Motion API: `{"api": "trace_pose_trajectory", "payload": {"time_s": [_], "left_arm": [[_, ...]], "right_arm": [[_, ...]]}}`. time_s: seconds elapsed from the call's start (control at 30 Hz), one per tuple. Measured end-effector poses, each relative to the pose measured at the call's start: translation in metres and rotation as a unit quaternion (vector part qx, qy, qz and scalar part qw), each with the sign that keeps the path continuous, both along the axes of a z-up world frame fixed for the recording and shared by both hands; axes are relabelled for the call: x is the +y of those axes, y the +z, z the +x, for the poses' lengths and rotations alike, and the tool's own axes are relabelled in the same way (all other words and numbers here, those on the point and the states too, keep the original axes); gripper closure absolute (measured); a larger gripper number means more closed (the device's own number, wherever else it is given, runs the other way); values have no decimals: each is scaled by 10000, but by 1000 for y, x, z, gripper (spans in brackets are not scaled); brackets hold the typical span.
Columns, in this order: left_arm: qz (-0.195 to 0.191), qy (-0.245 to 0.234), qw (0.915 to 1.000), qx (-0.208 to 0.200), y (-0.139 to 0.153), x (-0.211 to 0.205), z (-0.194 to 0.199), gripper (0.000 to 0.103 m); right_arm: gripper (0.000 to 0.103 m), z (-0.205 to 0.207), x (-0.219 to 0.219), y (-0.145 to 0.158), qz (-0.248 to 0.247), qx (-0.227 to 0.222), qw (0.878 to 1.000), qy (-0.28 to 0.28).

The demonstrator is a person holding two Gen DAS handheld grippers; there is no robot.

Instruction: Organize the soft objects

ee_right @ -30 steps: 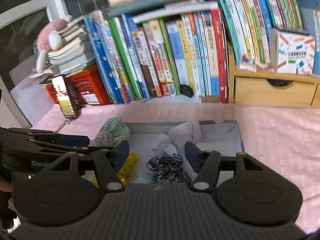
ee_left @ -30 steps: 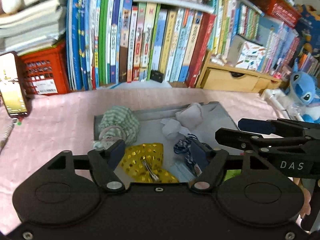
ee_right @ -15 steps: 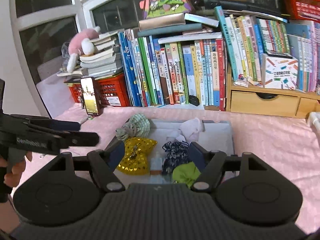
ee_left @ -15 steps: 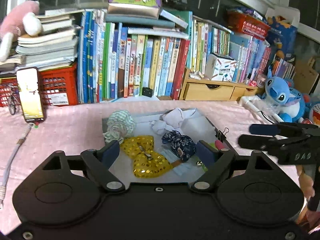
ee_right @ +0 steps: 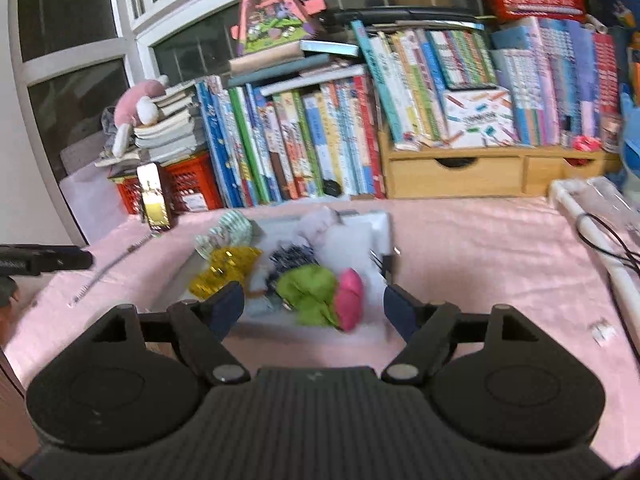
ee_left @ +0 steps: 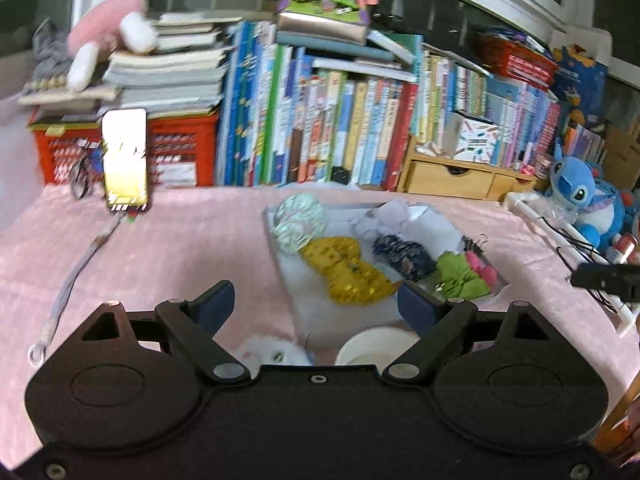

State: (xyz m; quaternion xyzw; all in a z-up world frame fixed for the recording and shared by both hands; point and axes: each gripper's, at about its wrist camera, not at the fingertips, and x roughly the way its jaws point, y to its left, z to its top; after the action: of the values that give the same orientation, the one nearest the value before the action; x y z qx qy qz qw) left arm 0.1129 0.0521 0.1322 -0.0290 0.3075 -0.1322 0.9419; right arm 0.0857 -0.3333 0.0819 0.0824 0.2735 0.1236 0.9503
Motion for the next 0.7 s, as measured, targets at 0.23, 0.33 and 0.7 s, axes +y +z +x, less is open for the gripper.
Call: {"api": "trace_pose_trajectory", "payload": {"time_s": [0.23, 0.33, 0.7], "left_arm": [[-331, 398, 9982, 298, -26, 31, -7, 15], [-569, 556, 9956, 504, -38, 44, -8, 15], [-2092, 1161, 9587, 1538, -84, 86, 12, 23]], "right_arm": [[17, -19, -6, -32, -384, 223, 9990, -31], [17, -25, -2, -43, -702, 289, 9971, 100], [17, -39, 34, -66, -1929, -41, 9766, 949]]}}
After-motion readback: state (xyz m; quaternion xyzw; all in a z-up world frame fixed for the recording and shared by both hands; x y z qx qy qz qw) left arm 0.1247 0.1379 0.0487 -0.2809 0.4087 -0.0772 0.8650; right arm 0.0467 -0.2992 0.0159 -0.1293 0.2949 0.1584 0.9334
